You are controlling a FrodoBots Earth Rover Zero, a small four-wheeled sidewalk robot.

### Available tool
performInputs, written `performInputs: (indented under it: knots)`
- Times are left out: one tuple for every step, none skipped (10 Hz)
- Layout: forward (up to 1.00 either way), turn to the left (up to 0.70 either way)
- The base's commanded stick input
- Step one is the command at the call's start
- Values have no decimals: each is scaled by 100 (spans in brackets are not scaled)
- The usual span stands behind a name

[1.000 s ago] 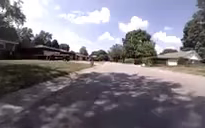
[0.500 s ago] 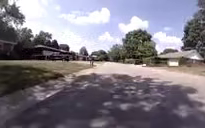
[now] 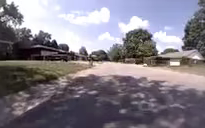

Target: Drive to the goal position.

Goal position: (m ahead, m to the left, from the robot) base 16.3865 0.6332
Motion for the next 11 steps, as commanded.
performInputs:
  knots:
    - [100, 3]
    - [100, 3]
    - [100, 3]
    - [100, 3]
    - [100, 3]
    - [100, 3]
    - [100, 3]
    - [100, 3]
    - [100, 3]
    - [100, 3]
    - [100, 3]
